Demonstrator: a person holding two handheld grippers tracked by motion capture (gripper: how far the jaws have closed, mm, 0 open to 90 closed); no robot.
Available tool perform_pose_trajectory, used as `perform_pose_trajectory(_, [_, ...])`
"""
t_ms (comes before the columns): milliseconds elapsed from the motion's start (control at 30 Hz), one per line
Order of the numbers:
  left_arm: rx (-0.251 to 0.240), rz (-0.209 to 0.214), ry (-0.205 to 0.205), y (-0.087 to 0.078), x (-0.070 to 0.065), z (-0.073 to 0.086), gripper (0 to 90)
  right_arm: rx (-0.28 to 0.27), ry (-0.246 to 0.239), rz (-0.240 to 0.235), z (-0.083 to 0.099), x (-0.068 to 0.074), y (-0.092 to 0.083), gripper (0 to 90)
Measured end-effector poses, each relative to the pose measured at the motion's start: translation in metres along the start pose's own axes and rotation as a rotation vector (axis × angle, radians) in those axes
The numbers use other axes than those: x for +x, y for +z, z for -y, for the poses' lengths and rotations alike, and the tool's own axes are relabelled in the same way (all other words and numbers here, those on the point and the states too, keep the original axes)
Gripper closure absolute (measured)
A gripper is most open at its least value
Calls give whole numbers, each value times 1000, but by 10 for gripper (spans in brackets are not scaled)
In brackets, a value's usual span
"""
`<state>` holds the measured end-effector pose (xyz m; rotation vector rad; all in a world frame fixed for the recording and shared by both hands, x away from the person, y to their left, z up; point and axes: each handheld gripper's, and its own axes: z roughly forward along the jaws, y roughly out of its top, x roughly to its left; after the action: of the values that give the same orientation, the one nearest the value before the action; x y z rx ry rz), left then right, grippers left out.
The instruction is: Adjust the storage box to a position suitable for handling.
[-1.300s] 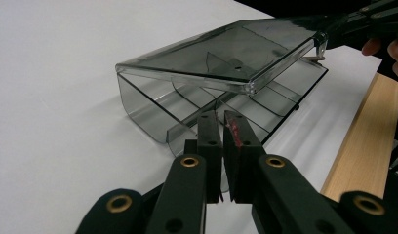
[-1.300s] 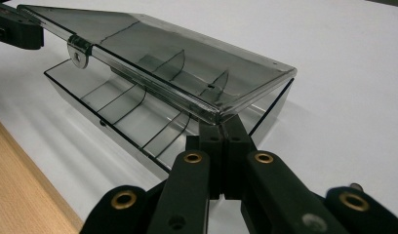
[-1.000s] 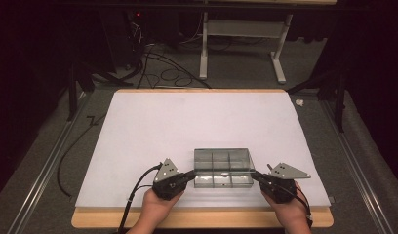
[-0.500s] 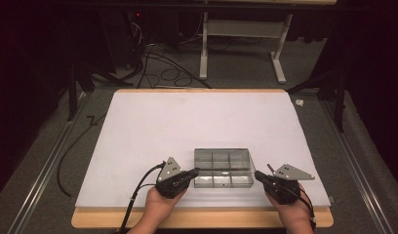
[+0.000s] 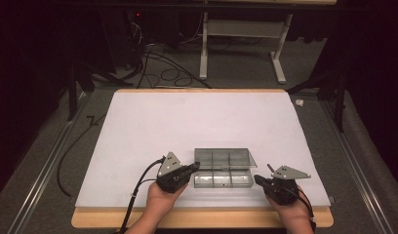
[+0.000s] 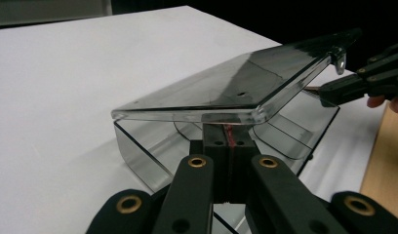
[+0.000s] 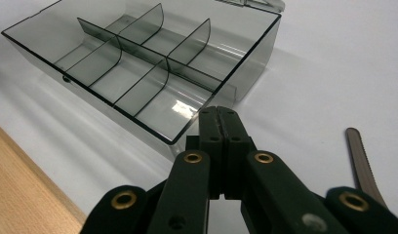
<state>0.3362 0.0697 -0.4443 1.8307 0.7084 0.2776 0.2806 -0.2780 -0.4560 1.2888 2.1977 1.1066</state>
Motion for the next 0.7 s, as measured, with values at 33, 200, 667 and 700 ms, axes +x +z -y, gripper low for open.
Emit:
perform_pose_trajectory(33, [-2,-6,4,0,1,-1,899,1,1,-1,0,0,0,900])
perform_pose_trajectory(200, [-10,-12,-2,3,5,-5,899,2,7,-13,0,1,1,900])
perform_pose_trajectory(667, [-8,-34,9,14,12,-13,898,-12,-9,-11,-2,5,0,900])
perform_pose_trajectory(700, [-5,-37,13,15,13,-14,898,-19,-15,-6,-3,6,-1,900])
